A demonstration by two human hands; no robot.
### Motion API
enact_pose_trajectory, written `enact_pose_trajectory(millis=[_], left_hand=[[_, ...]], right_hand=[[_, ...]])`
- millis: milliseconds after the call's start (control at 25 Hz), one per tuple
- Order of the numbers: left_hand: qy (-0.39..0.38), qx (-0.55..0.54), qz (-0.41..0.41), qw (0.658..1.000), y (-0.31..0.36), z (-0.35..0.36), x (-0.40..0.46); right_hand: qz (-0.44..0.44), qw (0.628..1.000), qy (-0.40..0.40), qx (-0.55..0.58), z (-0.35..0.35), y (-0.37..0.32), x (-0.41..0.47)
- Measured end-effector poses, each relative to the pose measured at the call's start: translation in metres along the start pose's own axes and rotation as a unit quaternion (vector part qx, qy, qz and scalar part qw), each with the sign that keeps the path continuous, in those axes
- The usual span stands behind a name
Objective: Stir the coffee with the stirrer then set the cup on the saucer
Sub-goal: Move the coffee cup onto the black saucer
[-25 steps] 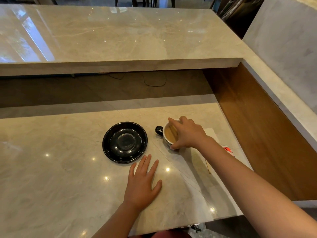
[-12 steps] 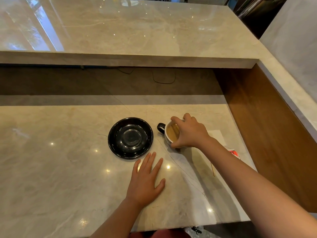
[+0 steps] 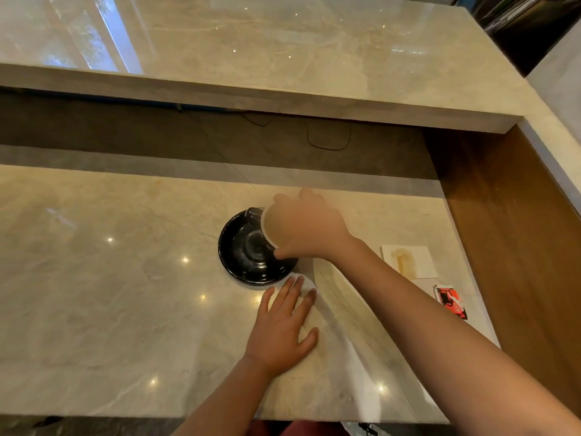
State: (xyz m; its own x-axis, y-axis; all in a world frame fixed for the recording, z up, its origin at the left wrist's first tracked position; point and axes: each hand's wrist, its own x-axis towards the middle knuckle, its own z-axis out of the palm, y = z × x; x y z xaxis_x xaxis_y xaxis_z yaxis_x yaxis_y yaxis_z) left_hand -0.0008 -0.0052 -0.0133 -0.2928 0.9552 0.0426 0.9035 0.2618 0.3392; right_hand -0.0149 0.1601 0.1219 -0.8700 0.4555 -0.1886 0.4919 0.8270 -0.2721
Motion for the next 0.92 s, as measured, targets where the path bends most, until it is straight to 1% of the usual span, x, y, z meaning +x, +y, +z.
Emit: enact_pose_trajectory(millis=[440,920], left_hand=[[0.012,-0.019,0.014,1.000,-0.001,0.001,0.000],[0.017,-0.025,0.008,1.000,-0.001,0.000,0.000]], right_hand=[[-0.048,0.998,-0.019,-0.039,0.023,-0.034,0.028],[-0.055,0.994,-0.061,-0.074,0.018,-0.039,0.024]])
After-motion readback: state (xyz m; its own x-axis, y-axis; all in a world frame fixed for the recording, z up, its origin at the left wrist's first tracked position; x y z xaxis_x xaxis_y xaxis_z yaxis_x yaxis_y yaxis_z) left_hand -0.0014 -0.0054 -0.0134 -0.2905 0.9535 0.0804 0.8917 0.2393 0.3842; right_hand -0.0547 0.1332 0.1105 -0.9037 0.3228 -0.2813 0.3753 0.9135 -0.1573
